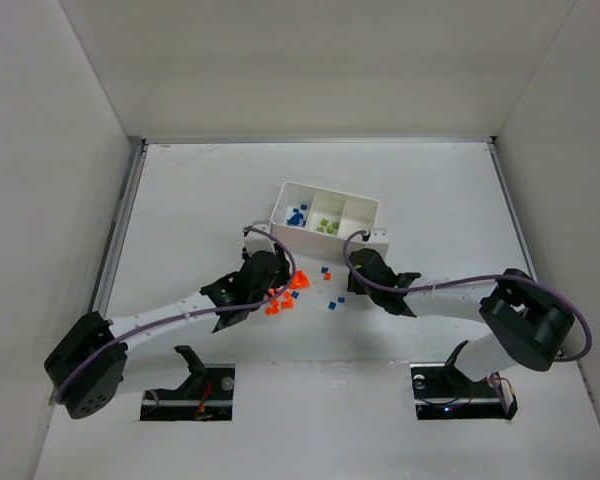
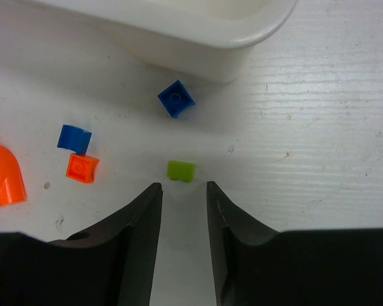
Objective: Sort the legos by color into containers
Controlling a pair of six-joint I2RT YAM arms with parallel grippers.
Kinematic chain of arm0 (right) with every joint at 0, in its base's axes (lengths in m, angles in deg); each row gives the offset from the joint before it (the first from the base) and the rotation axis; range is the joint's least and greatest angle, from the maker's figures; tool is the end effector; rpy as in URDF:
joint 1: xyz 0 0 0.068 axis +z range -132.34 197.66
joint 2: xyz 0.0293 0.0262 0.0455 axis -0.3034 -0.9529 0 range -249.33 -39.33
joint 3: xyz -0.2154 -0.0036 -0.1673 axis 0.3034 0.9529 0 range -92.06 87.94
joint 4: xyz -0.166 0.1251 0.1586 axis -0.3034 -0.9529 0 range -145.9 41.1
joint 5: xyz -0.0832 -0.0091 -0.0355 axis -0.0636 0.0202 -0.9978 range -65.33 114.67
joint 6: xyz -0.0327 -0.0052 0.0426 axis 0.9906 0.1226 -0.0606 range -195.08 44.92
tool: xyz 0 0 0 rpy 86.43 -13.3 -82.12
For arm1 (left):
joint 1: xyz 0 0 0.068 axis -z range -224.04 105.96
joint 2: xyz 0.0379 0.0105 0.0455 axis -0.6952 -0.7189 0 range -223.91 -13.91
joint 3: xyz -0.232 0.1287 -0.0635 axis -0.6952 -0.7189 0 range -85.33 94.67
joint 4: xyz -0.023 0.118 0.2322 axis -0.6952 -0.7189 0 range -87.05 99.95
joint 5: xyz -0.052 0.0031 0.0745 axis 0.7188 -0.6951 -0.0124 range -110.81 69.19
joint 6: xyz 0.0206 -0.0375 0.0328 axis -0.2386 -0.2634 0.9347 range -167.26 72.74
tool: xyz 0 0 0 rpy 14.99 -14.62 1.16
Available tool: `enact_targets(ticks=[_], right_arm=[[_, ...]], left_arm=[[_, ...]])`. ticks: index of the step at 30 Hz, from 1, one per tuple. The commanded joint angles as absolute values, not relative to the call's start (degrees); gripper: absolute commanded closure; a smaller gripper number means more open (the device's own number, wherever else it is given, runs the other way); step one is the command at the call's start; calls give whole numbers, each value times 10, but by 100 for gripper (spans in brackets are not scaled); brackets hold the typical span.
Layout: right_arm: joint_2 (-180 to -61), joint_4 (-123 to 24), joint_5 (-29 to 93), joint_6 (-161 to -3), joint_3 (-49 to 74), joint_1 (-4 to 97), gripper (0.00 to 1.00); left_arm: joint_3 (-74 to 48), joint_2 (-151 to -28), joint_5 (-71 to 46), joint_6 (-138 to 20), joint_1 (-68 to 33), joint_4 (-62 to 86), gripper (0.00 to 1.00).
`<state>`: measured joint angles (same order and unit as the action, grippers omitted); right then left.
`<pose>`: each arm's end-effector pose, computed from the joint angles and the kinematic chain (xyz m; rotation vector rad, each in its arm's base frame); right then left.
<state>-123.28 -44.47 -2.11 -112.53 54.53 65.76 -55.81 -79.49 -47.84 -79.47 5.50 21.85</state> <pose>0.1906 0.1884 0.1488 0.0062 2.2796 0.2245 0.1685 -0.1725 0.2149 -0.0061 1.9736 -0.4719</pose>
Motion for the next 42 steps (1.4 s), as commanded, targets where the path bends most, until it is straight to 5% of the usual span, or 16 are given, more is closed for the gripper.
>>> enact_targets(ticks=[1,8,13,22,38,42], right_arm=[[-1249,-435,-23,-1121,514,660,60],[-1287,-437,-32,-1122,499,658,80],[-1245,-456,-44,-1122,501,664,84],[-1161,-506,-31,-1076,423,685,84],[-1399,-475,30,-1008,163,588,82],[-1372,-493,9,-1001,175,591,70]], left_arm=[[-585,-745,-512,-831,70,155,63],[-642,-648,-522,-876,110,43,63],[-649,-591,-522,-890,159,11,64],[-617,-629,-575,-923,219,-51,67],[-608,-695,-569,-1000,221,-95,67],[-610,-694,-574,-1003,224,-96,67]])
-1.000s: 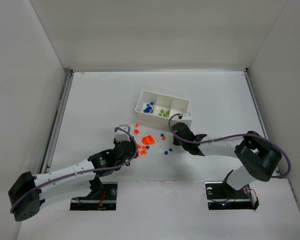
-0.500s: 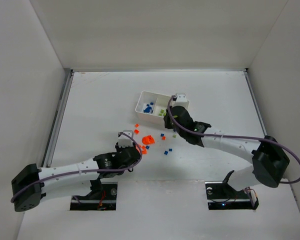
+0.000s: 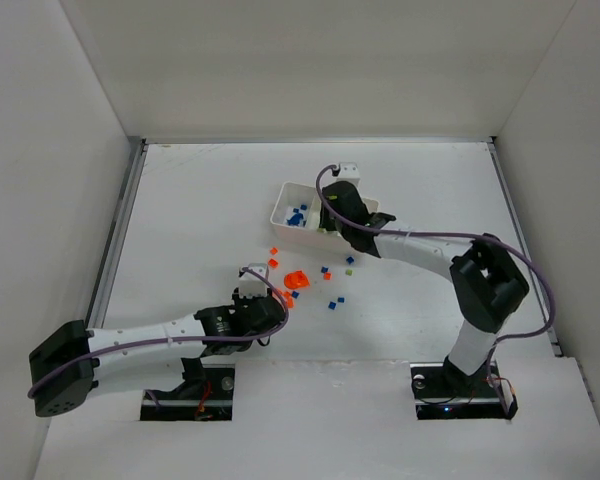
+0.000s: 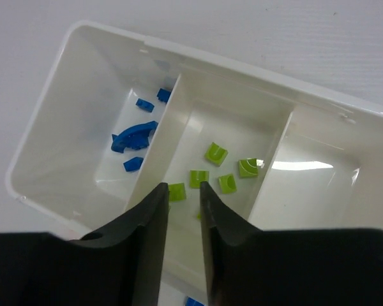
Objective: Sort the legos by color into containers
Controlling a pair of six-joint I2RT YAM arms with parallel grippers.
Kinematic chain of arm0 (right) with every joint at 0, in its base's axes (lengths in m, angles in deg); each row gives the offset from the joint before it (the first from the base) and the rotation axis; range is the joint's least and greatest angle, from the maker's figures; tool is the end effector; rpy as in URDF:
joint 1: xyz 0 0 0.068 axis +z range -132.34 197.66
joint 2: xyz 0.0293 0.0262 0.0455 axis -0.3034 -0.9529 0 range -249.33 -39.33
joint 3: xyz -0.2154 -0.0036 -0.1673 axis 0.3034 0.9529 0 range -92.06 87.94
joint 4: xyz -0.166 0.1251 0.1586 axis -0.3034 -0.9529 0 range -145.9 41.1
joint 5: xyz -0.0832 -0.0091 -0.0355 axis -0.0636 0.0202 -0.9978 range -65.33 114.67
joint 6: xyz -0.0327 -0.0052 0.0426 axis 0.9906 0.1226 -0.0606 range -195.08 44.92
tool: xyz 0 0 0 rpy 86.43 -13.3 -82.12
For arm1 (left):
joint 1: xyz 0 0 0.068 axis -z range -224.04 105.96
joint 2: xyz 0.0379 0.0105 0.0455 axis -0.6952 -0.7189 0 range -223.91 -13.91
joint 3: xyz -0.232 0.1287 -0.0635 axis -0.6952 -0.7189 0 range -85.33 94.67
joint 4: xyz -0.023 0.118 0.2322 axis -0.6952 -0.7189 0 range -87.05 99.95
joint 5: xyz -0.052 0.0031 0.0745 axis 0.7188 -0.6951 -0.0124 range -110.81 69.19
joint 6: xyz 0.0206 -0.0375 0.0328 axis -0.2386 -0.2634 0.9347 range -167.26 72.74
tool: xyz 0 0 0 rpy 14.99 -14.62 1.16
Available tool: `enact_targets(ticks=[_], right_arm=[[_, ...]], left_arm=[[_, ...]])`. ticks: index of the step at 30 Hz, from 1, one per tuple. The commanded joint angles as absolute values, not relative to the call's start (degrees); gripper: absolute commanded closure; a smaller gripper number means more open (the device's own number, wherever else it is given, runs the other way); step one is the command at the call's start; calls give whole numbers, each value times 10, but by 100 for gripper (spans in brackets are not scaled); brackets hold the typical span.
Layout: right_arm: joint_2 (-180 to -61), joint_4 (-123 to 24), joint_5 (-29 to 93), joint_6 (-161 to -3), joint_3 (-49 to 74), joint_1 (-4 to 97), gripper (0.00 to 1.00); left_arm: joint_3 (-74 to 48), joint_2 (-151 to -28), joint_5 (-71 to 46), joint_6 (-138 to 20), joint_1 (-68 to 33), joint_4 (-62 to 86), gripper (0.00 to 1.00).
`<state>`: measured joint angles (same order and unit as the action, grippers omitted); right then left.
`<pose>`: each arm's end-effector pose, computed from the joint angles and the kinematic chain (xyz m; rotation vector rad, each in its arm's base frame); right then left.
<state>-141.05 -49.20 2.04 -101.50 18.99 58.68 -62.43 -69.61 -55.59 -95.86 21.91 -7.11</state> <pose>0.3120 0.2532 0.2315 -0.0408 2.1108 0.2825 0.0904 -0.1526 0.1703 0.0851 2.2668 -0.3112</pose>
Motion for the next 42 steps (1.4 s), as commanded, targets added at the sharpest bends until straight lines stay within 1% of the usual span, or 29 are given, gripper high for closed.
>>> enact_targets(ticks=[1,4,8,10,14,18,21,28,34,37,42], right_arm=[[-1342,-489,-10,-1001,206,599,65],[-1244,-465,-48,-1012,307,630,59],[-1125,-453,-74,-1040,439,672,60],[-1103,-472,-67,-1083,485,680,60],[-1133,-476,-43,-1137,531,679,58],[-1186,-464,-40,-1140,516,680,51],[-1226,-449,-37,-1135,502,679,51],[-1302,-449,-60,-1145,473,667,59],[-1335,-449,-76,-1149,462,669,61],[-1336,-451,-85,-1154,463,669,66],[-1333,-458,-89,-1154,463,669,77]], left_arm=[[-612,-688,-573,-1003,224,-91,67],[-614,-669,-575,-995,221,-83,67],[-626,-659,-576,-996,206,-75,67],[-623,-659,-571,-991,195,-73,67],[-631,-656,-574,-989,188,-56,67],[-630,-652,-568,-978,179,-45,67],[-640,-643,-568,-981,176,-43,67],[-655,-630,-568,-988,174,-41,66],[-652,-641,-567,-975,170,-29,66],[-651,-641,-561,-974,169,-24,66],[-657,-628,-561,-977,167,-29,66]])
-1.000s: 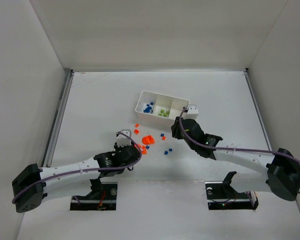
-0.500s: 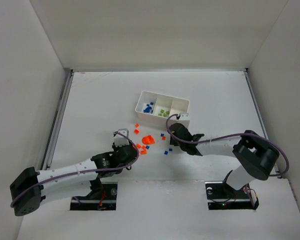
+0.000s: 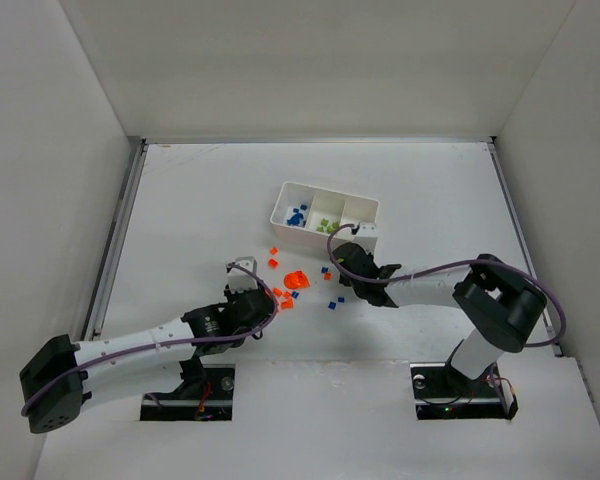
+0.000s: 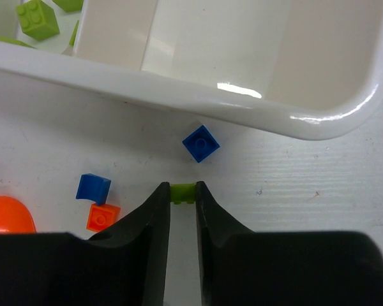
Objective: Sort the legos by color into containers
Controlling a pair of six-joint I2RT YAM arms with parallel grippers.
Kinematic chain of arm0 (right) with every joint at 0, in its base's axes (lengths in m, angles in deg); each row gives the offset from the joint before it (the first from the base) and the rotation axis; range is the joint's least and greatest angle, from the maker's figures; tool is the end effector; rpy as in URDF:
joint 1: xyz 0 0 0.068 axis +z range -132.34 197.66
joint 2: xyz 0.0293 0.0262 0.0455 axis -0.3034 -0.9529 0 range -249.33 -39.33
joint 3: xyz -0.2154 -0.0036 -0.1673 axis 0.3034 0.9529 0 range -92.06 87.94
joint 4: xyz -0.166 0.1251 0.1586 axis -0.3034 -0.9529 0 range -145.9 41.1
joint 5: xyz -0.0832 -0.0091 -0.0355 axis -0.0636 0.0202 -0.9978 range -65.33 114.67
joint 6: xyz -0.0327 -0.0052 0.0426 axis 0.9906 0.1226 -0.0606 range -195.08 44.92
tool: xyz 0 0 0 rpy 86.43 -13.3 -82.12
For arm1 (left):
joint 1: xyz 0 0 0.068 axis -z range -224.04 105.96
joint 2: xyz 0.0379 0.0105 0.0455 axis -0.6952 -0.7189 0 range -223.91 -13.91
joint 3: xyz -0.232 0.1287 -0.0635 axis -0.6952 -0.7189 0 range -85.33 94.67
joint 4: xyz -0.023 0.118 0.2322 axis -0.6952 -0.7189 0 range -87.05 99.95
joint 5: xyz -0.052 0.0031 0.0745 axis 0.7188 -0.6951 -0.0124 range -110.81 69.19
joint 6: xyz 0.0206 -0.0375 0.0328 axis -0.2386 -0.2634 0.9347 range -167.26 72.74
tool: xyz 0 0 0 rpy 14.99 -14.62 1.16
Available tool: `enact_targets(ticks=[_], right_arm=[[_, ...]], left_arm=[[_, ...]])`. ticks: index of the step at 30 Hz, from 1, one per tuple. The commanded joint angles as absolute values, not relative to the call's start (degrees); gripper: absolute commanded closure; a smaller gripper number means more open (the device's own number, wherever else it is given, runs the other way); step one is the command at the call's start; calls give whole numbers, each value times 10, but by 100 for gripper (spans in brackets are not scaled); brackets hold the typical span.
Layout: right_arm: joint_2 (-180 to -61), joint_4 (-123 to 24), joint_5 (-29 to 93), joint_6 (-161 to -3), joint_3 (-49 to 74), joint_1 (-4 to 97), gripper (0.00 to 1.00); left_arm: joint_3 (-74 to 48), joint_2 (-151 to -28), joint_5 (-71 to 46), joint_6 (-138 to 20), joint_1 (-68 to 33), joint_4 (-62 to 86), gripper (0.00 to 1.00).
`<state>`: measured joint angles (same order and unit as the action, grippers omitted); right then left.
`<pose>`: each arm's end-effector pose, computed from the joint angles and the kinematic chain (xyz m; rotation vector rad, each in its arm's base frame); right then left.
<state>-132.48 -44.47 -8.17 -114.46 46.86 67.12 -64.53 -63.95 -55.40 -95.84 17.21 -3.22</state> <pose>0.2112 0.2172 0.1440 0.0578 2.2433 0.1355 0.0994 -0.1391 0.1788 -0.0565 2.1855 -0.3940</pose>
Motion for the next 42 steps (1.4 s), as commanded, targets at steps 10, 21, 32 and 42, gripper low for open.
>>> enact_targets(ticks=[10,21,32,42], right_arm=[[-1190,-520,-78,-1131,444,699,84],[-1269,-466,5,-1027,283,625,83],[-1351,-457,38,-1021,212,589,54],[-1284,-437,32,-1045,304,617,55]], left_arm=[[-631,-629,-545,-980,188,-73,69],[-627,-665,-555,-1010,195,-92,58],[-619,-718,-546,-981,201,-60,59],[-618,-790,-529,-950,197,-8,62]])
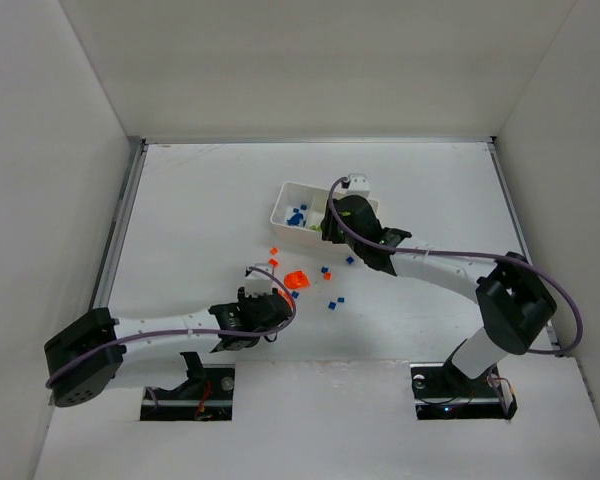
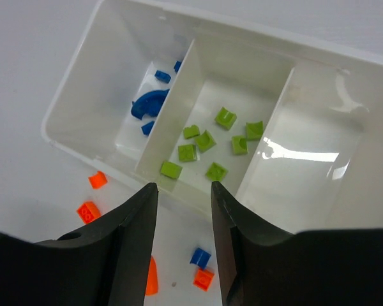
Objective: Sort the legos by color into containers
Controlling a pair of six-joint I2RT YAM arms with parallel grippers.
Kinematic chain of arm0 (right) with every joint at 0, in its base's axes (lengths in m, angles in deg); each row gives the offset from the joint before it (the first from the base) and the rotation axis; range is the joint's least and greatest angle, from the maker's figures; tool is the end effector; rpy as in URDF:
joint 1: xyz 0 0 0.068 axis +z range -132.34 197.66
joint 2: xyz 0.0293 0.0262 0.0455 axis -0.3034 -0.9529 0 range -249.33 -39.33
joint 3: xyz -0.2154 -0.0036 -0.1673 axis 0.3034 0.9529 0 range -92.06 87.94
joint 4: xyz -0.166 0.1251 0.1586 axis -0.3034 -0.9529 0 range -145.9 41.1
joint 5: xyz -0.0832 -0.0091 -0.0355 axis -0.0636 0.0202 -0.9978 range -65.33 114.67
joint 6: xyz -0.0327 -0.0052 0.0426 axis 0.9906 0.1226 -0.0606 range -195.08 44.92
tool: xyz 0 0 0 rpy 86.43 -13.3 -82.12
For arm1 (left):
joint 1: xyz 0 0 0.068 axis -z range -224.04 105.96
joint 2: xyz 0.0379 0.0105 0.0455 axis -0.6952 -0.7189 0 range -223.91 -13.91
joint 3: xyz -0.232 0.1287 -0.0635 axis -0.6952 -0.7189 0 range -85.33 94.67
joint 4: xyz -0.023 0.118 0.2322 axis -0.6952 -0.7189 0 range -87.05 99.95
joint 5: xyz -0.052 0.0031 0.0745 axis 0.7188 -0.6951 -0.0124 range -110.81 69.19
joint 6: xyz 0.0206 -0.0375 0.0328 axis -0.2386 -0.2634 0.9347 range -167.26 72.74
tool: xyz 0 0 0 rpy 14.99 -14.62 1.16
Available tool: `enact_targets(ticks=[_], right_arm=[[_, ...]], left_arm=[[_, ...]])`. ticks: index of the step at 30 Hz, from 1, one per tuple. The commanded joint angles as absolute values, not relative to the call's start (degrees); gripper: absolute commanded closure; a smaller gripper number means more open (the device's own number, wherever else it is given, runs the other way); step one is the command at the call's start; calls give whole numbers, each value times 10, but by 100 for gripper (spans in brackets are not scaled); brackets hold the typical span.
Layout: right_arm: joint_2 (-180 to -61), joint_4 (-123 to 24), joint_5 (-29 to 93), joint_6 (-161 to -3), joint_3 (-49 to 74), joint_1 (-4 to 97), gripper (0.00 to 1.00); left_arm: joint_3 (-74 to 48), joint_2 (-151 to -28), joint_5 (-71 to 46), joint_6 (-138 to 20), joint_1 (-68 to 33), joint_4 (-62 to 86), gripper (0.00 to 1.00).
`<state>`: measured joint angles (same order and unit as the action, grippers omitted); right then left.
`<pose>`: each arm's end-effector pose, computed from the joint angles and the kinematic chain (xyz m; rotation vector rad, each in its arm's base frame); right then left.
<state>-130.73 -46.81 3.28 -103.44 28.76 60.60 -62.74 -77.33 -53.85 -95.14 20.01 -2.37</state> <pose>0.2712 0.2346 0.2438 -0.0392 2.0782 0.3765 0.1001 -0.1611 0.1517 0.0989 2.3175 -0.2542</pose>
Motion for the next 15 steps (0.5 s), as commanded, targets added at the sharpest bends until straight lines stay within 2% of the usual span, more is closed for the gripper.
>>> enact_targets(ticks=[1,15], right_arm=[[-1277,-437,33,-1051,312,618,56],[-1201,-442,18,-1061,398,633,56]], left_arm=[[-615,-798,-527,-944,195,-4,63],[-606,-833,-520,-919,192,3,81]])
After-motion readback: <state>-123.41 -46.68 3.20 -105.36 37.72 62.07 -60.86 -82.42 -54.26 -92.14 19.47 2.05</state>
